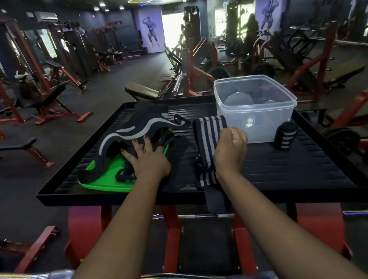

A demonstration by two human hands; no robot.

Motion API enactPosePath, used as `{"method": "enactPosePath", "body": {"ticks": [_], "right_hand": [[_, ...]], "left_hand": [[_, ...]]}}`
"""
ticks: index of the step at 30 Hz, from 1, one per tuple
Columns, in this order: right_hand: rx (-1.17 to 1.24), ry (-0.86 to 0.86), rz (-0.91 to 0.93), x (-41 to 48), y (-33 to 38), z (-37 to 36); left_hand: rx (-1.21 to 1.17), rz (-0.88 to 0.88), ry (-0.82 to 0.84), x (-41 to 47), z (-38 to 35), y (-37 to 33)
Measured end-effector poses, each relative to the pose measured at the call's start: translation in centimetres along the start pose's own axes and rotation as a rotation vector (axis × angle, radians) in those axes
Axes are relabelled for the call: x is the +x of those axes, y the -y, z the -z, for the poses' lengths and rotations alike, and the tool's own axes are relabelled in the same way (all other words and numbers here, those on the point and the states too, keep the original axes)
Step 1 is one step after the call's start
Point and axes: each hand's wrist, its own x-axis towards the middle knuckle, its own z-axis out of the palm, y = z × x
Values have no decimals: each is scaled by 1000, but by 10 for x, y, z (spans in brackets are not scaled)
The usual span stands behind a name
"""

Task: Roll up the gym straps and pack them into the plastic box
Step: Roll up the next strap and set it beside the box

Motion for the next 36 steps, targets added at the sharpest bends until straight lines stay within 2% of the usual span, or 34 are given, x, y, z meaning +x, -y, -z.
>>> {"method": "enactPosePath", "body": {"ticks": [2,4,6,7,9,11,15,20,24,26,31,36], "right_hand": [[-51,22,-27,-1,0,-1],[-50,37,-41,-1,-3,-2],[-30,55,-33,0,-6,-4],[-19,77,-22,1,-8,-5],[0,168,-19,0,-12,-8],[-21,269,-31,1,-18,-12],[-115,382,-123,7,-33,-15],[-298,488,-180,-5,-16,-5],[-455,430,-196,-4,-12,-2],[-423,394,-223,-1,-11,-3],[-242,301,-281,9,-10,-12],[-138,218,-222,25,-7,-14]], "left_hand": [[0,12,-26,0,-1,-1],[-110,8,-199,-3,-2,-4],[-292,-93,-423,-6,0,-10],[-465,-158,-434,-9,4,-14],[-1011,-177,-176,-19,16,-30],[-1383,-64,27,-24,26,-44],[-1671,39,109,-19,31,-57],[-1774,56,63,-7,25,-61],[-1711,-60,-70,-4,16,-62],[-1621,-149,-107,-4,9,-61],[-1541,-293,-68,-6,1,-61],[-1557,-273,-45,-9,-2,-60]]}}
